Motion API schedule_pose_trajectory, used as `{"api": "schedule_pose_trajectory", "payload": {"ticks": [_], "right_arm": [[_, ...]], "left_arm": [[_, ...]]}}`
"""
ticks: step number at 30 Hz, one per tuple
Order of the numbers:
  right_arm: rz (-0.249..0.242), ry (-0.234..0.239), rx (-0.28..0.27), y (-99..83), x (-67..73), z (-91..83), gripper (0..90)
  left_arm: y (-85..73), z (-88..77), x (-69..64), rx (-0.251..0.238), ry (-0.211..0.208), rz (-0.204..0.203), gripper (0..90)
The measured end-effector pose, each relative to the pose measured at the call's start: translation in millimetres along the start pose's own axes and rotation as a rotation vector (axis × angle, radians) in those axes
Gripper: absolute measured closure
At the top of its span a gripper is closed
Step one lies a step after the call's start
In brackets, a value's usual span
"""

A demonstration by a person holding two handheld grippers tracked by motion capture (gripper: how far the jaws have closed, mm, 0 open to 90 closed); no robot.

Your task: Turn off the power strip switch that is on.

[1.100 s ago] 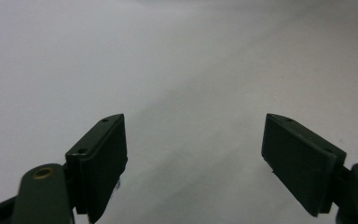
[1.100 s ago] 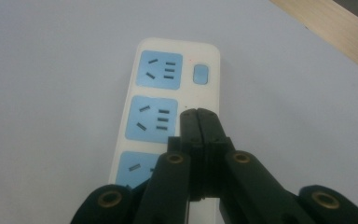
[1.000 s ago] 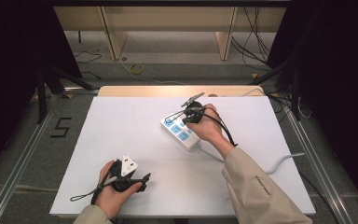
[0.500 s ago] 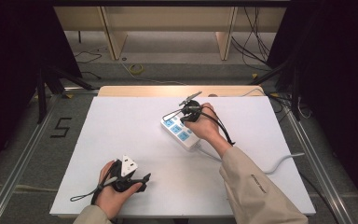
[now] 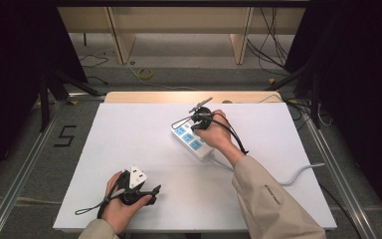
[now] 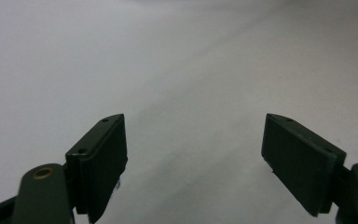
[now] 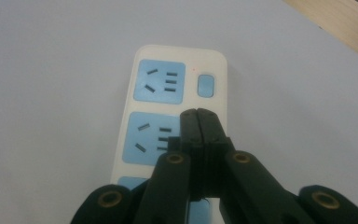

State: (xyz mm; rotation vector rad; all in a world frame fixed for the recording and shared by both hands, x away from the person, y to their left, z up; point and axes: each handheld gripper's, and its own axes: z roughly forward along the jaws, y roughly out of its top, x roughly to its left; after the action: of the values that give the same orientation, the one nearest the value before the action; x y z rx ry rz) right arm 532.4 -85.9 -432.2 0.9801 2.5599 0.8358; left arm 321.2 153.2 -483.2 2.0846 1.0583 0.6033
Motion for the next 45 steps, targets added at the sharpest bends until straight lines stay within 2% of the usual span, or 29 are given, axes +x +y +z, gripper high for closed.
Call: {"api": "schedule_pose_trajectory", "payload": {"ticks": [8, 27, 45], "right_arm": [[0.013, -0.004, 0.002, 4.0, -2.0, 0.5, 90.0], [0.009, -0.01, 0.01, 9.5, -3.4, 10.0, 90.0], [0.015, -0.005, 0.012, 12.5, 0.2, 17.9, 90.0]], "left_arm": [[0.0, 0.0, 0.0, -0.001, 0.0, 0.001, 22.0], [0.0, -0.7, 0.4, -0.001, 0.0, 0.004, 21.9], [0.0, -0.1, 0.9, 0.003, -0.003, 0.008, 21.9]]}}
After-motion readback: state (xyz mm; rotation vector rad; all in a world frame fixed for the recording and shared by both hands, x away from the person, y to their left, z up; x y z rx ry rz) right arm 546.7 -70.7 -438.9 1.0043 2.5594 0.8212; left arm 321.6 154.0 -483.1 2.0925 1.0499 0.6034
